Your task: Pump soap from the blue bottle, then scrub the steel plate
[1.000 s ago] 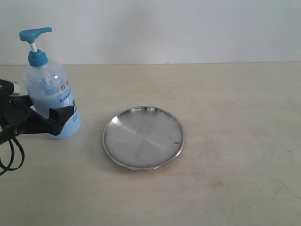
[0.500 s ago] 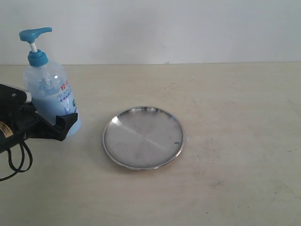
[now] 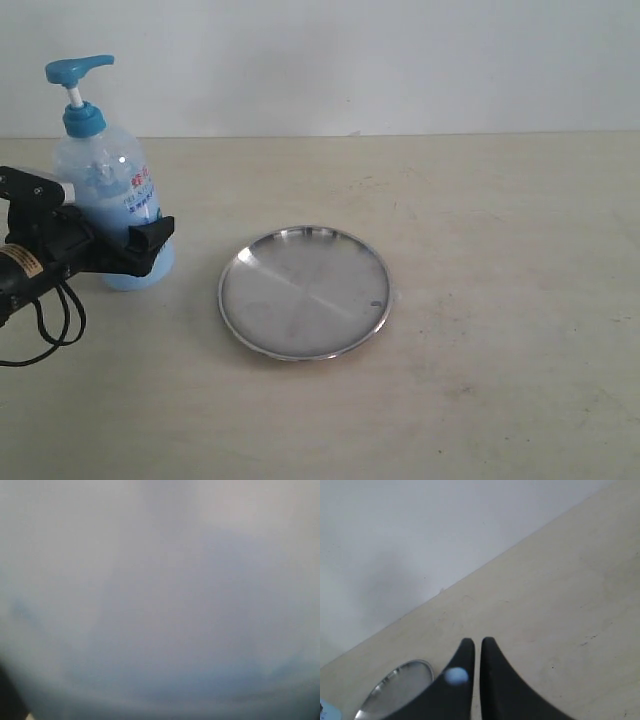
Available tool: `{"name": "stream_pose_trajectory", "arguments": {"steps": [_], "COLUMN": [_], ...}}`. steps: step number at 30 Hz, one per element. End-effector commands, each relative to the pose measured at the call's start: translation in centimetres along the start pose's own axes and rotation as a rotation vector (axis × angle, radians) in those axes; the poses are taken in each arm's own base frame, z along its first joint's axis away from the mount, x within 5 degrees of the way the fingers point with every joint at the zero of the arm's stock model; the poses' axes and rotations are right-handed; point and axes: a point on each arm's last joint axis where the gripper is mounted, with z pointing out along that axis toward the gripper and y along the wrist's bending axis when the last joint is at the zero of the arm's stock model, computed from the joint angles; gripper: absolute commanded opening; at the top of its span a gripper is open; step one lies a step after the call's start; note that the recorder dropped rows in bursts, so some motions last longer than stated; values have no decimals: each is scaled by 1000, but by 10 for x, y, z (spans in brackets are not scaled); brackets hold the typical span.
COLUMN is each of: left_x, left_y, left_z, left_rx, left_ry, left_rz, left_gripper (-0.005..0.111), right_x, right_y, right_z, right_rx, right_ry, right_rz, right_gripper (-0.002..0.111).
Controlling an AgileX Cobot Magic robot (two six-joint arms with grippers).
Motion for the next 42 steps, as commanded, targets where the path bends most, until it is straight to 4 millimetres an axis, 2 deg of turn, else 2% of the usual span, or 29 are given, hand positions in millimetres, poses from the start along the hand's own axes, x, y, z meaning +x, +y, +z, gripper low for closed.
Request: {"name": "stream_pose_trajectory", "arguments": {"steps": [1,3,4,5,6,7,8,10,15,19,26,29,33,35,38,42], "left_x": [-1,-1,-1,-1,-1,-1,-1,-2,-2,-1,0,0,0,1,1,3], "left_y": [1,1,1,1,1,1,1,1,-2,-13,-19,-21,-23,-25,-30,-37], "left_z": [2,2,2,2,2,2,2,2,2,1,0,-1,-1,-2,-3,-6], "left_rx": [-4,-4,-4,-4,-4,-4,-4,-5,26,153,223,236,265,292,349,429], "left_ry": [-14,-14,-14,-14,-14,-14,-14,-18,-18,-20,-19,-19,-19,-20,-20,-21], "left_rz": [5,5,5,5,5,5,5,15,29,129,161,167,180,192,218,254], "left_gripper": [107,92,75,68,48,39,22,4,4,4,4,4,4,4,4,4], "right_x": [-1,-1,-1,-1,-2,-2,-2,-2,-2,-9,-17,-31,-60,-78,-98,-109], "right_y": [0,-1,-1,-1,0,0,0,0,0,3,7,17,37,49,63,77], "right_z": [4,5,5,5,5,5,5,5,5,5,3,1,3,9,32,82], "right_rx": [15,21,20,21,19,19,17,15,16,-9,-31,-52,-60,-60,-33,-15], "right_ry": [4,11,9,9,6,6,0,-4,-2,-73,-163,-207,-260,-283,-237,-89], "right_rz": [-24,-24,-28,-33,-35,-35,-39,-50,-61,-161,-270,-297,-380,-404,-475,-497], "right_gripper": [1,1,1,1,1,1,1,1,1,1,1,1,1,1,1,1]}}
